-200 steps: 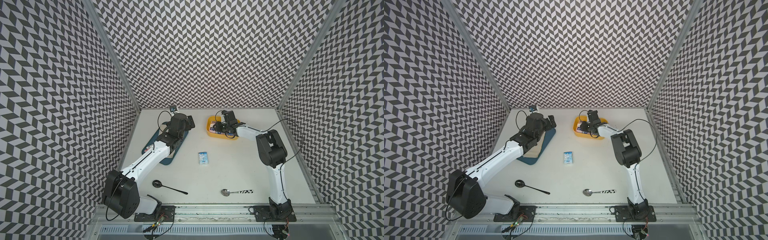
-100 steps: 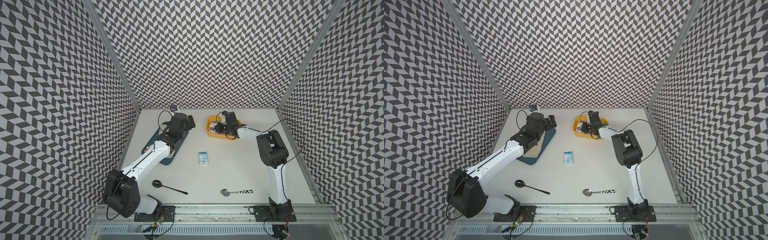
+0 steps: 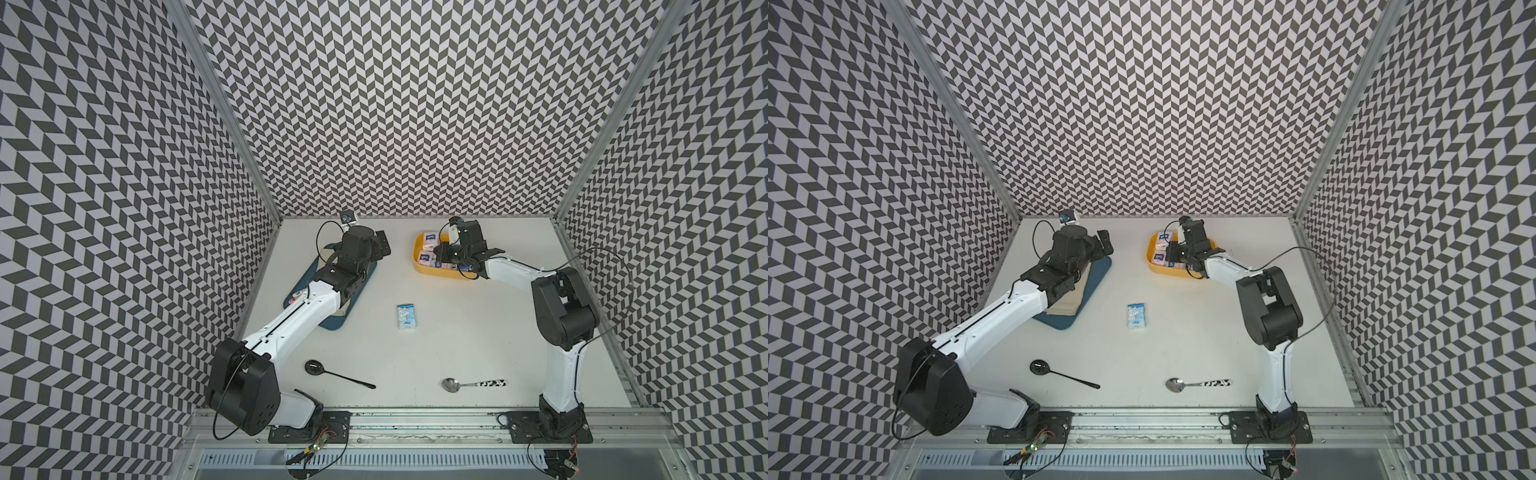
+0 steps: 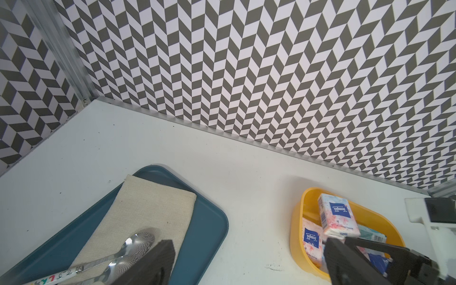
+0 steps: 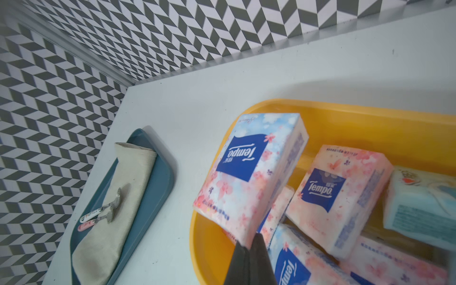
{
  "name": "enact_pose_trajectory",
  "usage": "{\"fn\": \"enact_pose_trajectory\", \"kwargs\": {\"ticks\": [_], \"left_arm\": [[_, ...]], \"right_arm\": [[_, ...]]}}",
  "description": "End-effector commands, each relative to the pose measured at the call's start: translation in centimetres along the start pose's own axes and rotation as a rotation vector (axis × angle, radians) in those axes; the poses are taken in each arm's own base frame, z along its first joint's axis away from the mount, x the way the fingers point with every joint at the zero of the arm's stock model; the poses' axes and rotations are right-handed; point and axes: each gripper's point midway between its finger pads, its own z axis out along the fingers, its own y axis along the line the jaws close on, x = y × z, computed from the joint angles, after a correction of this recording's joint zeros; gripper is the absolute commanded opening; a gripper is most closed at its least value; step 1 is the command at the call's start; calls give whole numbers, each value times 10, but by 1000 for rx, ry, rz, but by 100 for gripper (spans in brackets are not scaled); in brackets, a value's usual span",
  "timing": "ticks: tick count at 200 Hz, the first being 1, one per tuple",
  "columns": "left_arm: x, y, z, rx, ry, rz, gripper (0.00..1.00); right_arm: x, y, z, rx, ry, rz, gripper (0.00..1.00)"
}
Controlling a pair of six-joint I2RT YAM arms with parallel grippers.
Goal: Take the pocket tissues out of the storage box
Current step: Pick up the pocket tissues from the storage box, then place the pocket tissues at the center of the board.
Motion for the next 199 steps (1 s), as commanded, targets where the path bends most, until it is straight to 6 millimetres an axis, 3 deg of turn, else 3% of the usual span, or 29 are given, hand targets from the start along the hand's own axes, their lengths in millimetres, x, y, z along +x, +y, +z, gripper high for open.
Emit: {"fn": "enact_pose_trajectory", "kwargs": {"ticks": [1,30,59,81,108,127,168,199], "left_arm": [[-16,0,-7,9,-44,-14,99],[-16,0,-7,5,-49,-16,99],[-17,1,-6,3,-54,-23,99],[-17,1,-7,3,-55,-24,99],[-15,3,-8,-2,-58,-27,99],[-14,4,-8,0,-55,-31,99],[-15,5,-13,2,-59,-36,99],[-17,4,-15,12,-59,-41,99]], "right_arm": [[-21,25,-33,-57,-89,-51,3],[7,41,-67,-80,-86,-65,3],[49,56,-98,-100,-62,-80,3],[91,63,-111,-121,-15,-91,3],[141,59,-114,-122,52,-85,3],[164,50,-110,-107,84,-83,3],[192,46,-97,-111,142,-79,4],[203,43,-93,-116,179,-65,13]]}}
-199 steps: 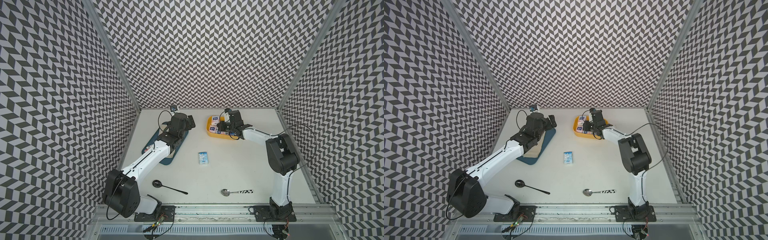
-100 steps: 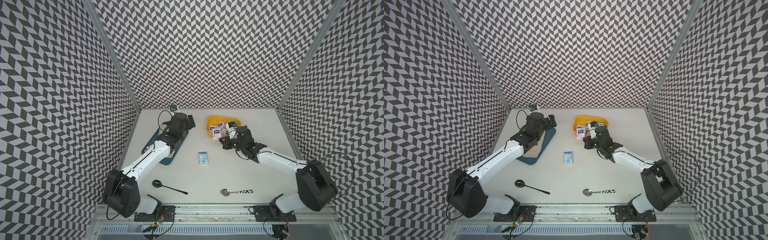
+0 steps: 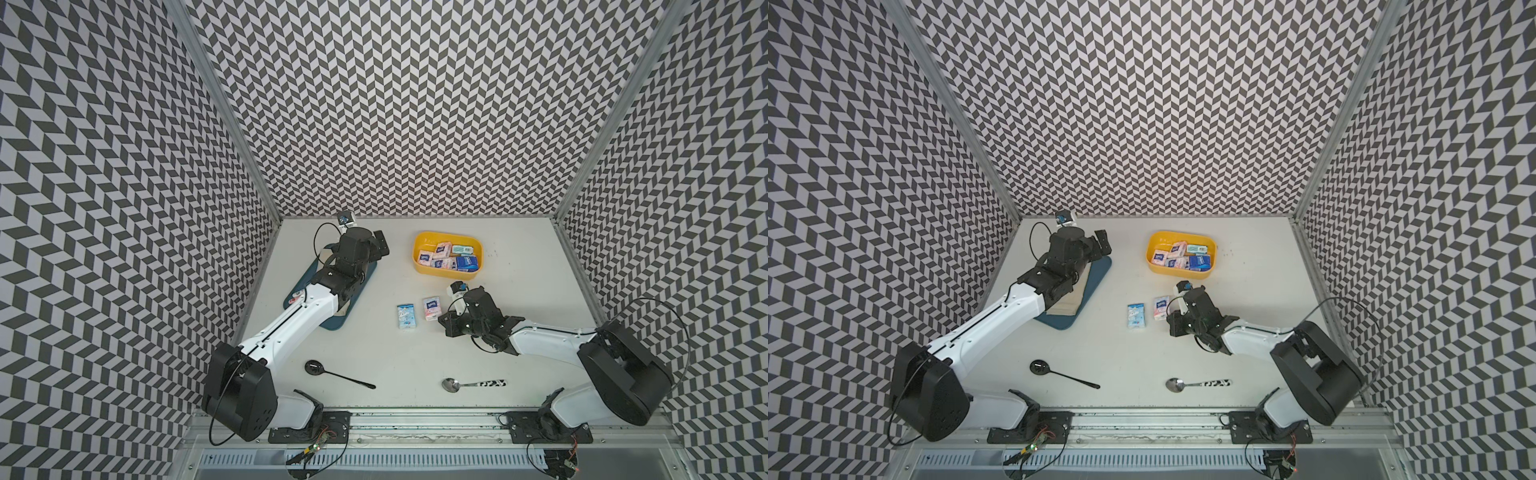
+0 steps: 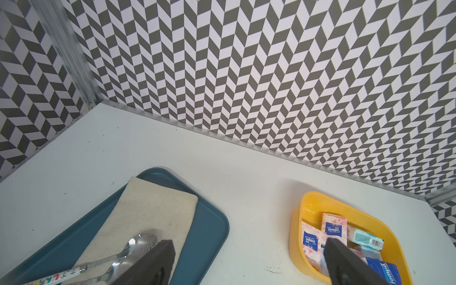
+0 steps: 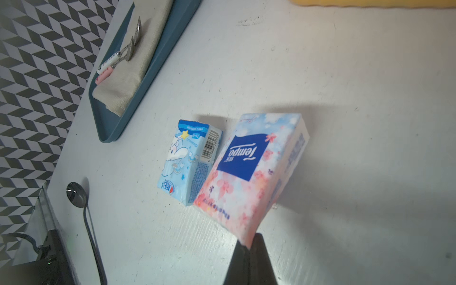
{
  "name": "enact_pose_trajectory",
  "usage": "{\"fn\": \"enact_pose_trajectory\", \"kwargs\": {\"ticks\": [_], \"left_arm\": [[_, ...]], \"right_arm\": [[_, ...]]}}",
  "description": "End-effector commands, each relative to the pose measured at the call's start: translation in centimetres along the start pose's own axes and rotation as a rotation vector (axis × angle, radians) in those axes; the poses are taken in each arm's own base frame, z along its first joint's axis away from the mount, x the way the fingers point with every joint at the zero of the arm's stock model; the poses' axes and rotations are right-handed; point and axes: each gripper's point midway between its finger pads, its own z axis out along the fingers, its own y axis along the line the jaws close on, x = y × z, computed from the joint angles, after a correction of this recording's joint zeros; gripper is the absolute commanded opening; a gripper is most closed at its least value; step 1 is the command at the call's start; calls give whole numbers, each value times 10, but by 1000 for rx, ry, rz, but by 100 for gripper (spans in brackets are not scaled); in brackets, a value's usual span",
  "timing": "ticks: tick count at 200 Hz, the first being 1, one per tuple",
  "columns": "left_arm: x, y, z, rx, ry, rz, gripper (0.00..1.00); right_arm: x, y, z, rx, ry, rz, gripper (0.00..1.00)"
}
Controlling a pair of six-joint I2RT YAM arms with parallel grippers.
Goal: Take the pocket tissues out of the storage box
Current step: Place the pocket tissues at the center of the board, then move the pocket tissues to the center of the board.
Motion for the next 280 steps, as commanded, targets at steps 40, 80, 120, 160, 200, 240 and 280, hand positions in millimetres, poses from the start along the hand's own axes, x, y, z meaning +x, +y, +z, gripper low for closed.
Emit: {"fn": "enact_pose_trajectory", "kwargs": {"ticks": [40,80,120,160,200,240,280], "left_arm": [[-10,0,-6,13,-30,-25,99],[-9,-3,-3,24,-24,-27,99],[-10,-4,-3,27,-24,-21,99],[-12,-6,-4,35,-27,-19,99],[-13,-6,-4,37,-29,-17,99],[-17,-7,-8,41,-39,-19,99],[-18,-4,-11,36,-44,-14,99]], "right_arm": [[-8,5,-5,-1,-29,4,32],[-25,7,-17,28,-93,5,45],[-31,8,6,20,-63,61,48],[-24,-6,23,68,-42,104,47],[-19,-11,38,71,-24,129,40],[-22,-21,51,119,-33,156,35],[-23,-25,60,141,-5,89,34]]}}
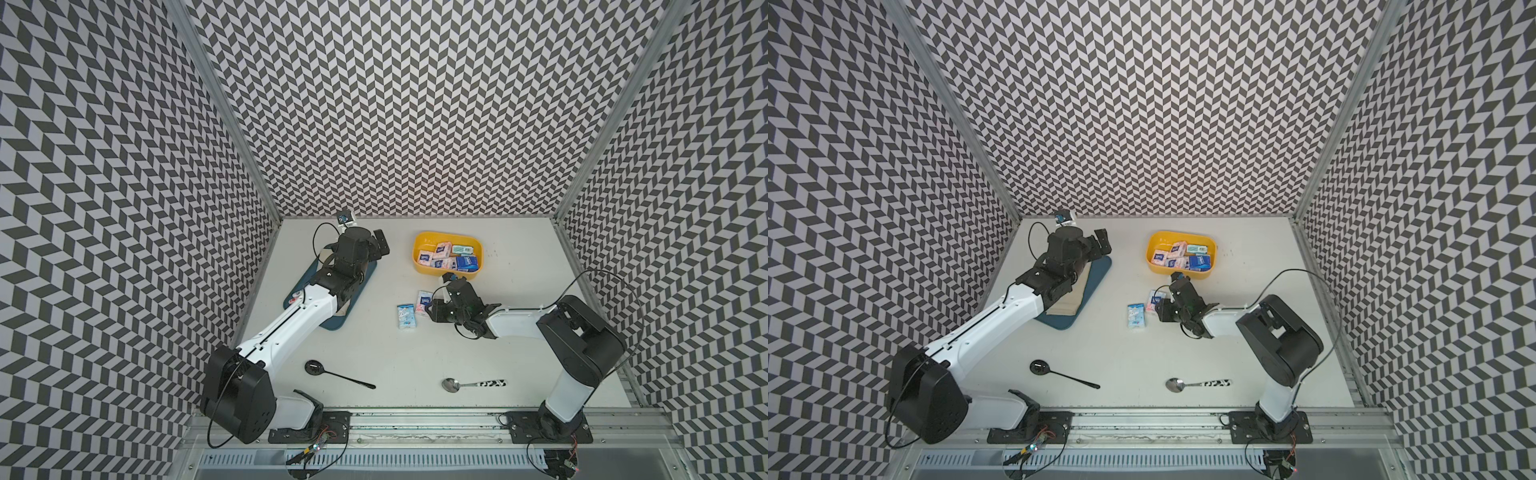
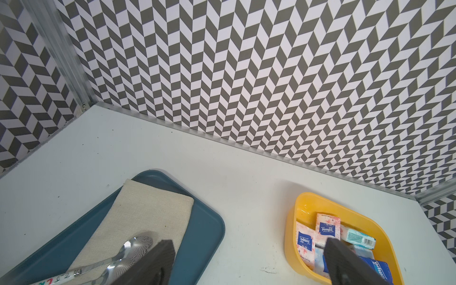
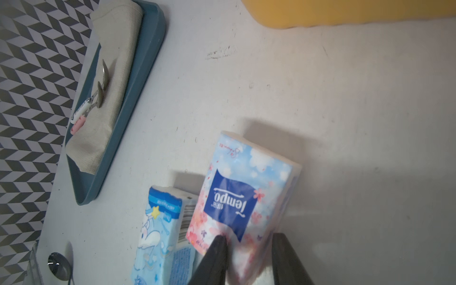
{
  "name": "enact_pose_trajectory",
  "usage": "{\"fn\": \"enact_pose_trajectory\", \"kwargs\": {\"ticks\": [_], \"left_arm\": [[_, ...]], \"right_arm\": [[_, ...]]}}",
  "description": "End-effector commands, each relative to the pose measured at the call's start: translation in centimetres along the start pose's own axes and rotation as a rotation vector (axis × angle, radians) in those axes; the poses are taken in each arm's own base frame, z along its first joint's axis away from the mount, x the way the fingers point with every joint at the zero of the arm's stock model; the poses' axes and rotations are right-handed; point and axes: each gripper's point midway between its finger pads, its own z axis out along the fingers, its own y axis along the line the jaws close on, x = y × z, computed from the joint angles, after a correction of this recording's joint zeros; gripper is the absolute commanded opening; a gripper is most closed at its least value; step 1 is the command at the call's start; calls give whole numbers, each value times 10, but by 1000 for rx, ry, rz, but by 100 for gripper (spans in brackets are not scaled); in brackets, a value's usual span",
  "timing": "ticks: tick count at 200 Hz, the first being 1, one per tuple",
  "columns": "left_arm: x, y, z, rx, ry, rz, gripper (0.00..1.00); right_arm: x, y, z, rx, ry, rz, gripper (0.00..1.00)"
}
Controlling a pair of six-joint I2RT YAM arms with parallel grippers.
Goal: Take the pocket tissues out of the storage box
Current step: Move the pocket tissues to the center of the board.
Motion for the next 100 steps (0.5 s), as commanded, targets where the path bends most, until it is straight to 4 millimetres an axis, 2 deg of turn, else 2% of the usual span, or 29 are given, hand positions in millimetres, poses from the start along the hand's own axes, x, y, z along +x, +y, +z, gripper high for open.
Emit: {"fn": "enact_pose_trajectory", "kwargs": {"ticks": [1,53,100], "left_arm": [[-16,-1,-9,17,-43,-10,99],[-14,-1,-8,20,-36,-14,99],[-14,-2,-9,23,-36,-18,99]], "right_arm": [[10,-15,8,64,32,-53,34],[13,-28,7,109,110,-171,32],[-1,-23,-1,107,99,-208,32]]}}
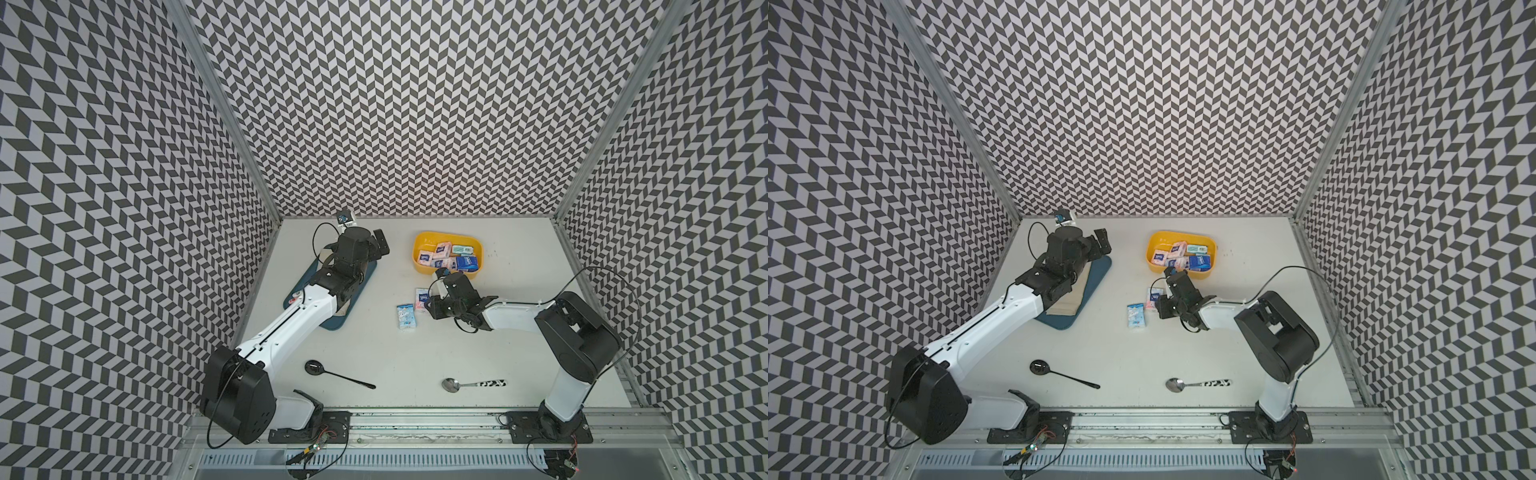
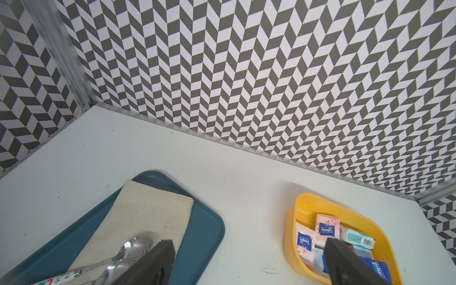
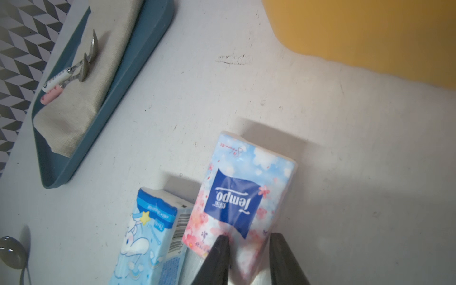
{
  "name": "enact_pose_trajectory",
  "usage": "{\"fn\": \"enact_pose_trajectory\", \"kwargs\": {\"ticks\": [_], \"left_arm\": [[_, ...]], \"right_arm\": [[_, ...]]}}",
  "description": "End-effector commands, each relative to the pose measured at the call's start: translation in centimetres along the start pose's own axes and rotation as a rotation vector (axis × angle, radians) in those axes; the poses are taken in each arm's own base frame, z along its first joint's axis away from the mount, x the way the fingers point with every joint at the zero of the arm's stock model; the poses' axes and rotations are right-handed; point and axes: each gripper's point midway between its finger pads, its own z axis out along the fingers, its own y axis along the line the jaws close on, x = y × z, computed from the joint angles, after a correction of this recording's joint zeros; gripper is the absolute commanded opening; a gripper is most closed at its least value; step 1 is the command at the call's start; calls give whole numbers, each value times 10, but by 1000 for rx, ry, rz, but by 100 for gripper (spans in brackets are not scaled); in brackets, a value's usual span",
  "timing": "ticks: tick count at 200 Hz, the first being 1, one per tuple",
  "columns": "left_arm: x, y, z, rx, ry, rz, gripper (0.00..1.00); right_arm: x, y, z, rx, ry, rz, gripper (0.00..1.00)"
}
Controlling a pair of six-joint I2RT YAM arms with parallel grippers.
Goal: Take the pocket tissues out of the storage box
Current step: Move the pocket tissues to the center of the board.
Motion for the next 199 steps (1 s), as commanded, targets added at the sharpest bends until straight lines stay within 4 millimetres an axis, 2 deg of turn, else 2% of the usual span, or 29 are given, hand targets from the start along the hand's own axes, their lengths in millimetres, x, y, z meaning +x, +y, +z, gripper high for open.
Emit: {"fn": "enact_pose_trajectory", "kwargs": {"ticks": [1,51,83,109,143,168,199], "left_arm": [[-13,-2,-8,21,-33,-17,99],[-13,-1,-9,17,-33,-16,99],[-12,0,-9,14,-34,-14,99],[-11,0,-8,14,-31,-17,99],[-12,1,-9,14,-31,-12,99],[-13,1,-11,10,-37,-7,99],[-14,3,-11,8,-39,-8,99]], "right_arm": [[14,-15,-3,59,68,-31,32],[-21,13,-35,9,-28,-46,36],[-21,42,-47,-25,-57,-75,42],[-12,64,-37,-43,-40,-97,45],[-6,71,-14,-27,-11,-91,47],[-4,72,-6,-23,2,-84,48],[8,74,6,-55,37,-66,48]]}}
